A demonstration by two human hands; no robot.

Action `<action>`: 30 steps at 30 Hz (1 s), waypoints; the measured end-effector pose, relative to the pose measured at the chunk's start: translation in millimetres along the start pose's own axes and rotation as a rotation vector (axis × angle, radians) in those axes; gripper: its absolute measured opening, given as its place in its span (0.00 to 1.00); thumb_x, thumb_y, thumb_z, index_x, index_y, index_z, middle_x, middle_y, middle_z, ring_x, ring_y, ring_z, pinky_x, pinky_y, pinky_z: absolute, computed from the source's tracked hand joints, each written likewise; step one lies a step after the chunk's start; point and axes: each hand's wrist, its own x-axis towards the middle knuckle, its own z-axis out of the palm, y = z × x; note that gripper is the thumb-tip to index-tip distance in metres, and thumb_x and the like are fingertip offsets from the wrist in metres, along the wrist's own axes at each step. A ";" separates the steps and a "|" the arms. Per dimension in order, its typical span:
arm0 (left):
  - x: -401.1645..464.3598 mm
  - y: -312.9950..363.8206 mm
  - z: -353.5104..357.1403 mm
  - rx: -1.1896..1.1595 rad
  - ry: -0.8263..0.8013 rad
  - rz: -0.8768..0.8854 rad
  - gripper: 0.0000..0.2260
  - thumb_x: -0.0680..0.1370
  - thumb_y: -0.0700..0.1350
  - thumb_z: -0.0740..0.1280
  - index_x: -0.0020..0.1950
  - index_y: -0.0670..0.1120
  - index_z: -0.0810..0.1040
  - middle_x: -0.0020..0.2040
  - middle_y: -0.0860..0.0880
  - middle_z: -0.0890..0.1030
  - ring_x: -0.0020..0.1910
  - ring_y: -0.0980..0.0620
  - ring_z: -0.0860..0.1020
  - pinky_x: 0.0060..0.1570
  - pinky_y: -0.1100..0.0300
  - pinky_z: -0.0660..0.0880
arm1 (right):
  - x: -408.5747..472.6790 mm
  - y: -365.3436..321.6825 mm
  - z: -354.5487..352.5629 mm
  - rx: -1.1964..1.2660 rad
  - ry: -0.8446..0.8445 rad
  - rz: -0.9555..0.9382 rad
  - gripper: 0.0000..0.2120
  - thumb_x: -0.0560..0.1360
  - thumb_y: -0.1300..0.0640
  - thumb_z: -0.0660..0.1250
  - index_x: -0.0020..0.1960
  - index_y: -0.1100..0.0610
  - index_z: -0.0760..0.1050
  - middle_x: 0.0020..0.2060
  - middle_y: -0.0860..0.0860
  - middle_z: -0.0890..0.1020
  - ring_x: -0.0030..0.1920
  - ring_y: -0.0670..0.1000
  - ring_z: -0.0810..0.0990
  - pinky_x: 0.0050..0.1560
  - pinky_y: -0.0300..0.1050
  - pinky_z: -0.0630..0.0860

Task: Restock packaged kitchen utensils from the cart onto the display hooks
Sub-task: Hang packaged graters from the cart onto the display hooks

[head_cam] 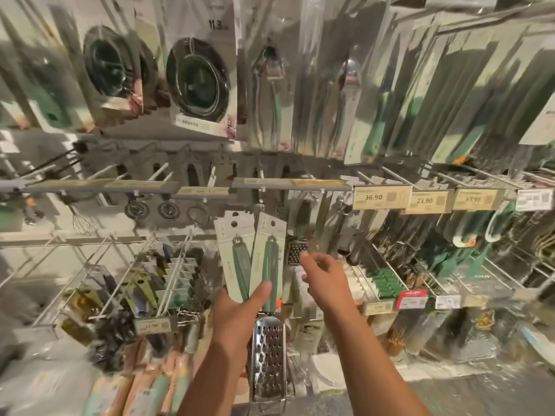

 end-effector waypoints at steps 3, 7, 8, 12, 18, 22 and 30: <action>2.1 -5.8 1.2 -0.014 0.008 0.008 0.30 0.70 0.54 0.81 0.69 0.51 0.76 0.63 0.52 0.83 0.62 0.52 0.81 0.61 0.55 0.75 | -17.4 7.0 9.0 0.058 -0.112 0.021 0.12 0.81 0.46 0.69 0.50 0.54 0.83 0.46 0.49 0.87 0.44 0.50 0.84 0.54 0.53 0.82; -3.4 -11.4 6.9 0.005 -0.012 0.028 0.11 0.77 0.42 0.75 0.58 0.52 0.83 0.51 0.54 0.88 0.48 0.58 0.86 0.48 0.61 0.78 | -29.3 15.6 15.4 0.173 -0.168 0.075 0.11 0.79 0.47 0.72 0.50 0.55 0.83 0.40 0.52 0.83 0.38 0.53 0.78 0.44 0.52 0.78; -6.2 -11.0 9.1 0.010 -0.008 0.030 0.11 0.77 0.42 0.75 0.58 0.53 0.83 0.50 0.55 0.88 0.49 0.58 0.86 0.48 0.61 0.78 | -30.4 16.0 16.1 0.191 -0.158 0.077 0.11 0.79 0.48 0.72 0.51 0.56 0.82 0.40 0.53 0.81 0.37 0.52 0.77 0.40 0.50 0.78; -7.1 -16.0 10.0 -0.006 0.013 0.023 0.13 0.77 0.46 0.76 0.60 0.54 0.83 0.51 0.57 0.88 0.53 0.55 0.85 0.53 0.54 0.80 | -30.7 18.0 17.4 0.250 -0.132 0.105 0.15 0.78 0.50 0.73 0.59 0.58 0.74 0.41 0.54 0.76 0.34 0.48 0.74 0.30 0.40 0.74; -3.7 -22.1 9.3 -0.062 -0.003 0.025 0.16 0.77 0.53 0.76 0.64 0.53 0.81 0.58 0.54 0.86 0.57 0.55 0.84 0.56 0.57 0.80 | -29.6 31.0 15.6 0.199 -0.207 0.102 0.16 0.78 0.48 0.73 0.44 0.57 0.71 0.32 0.51 0.72 0.31 0.49 0.71 0.33 0.43 0.71; 0.5 -30.6 5.7 -0.182 0.018 -0.089 0.54 0.56 0.79 0.75 0.78 0.57 0.70 0.77 0.54 0.71 0.74 0.50 0.71 0.73 0.46 0.68 | -32.1 32.4 14.4 0.251 -0.164 0.077 0.13 0.78 0.50 0.73 0.47 0.57 0.73 0.40 0.57 0.72 0.36 0.51 0.72 0.36 0.43 0.72; 2.2 -18.7 2.9 -0.266 -0.005 -0.094 0.61 0.55 0.76 0.76 0.83 0.54 0.60 0.80 0.50 0.67 0.78 0.47 0.67 0.77 0.42 0.63 | -26.2 32.5 1.3 0.306 -0.053 0.038 0.10 0.79 0.48 0.72 0.59 0.48 0.76 0.53 0.60 0.85 0.54 0.60 0.85 0.52 0.55 0.79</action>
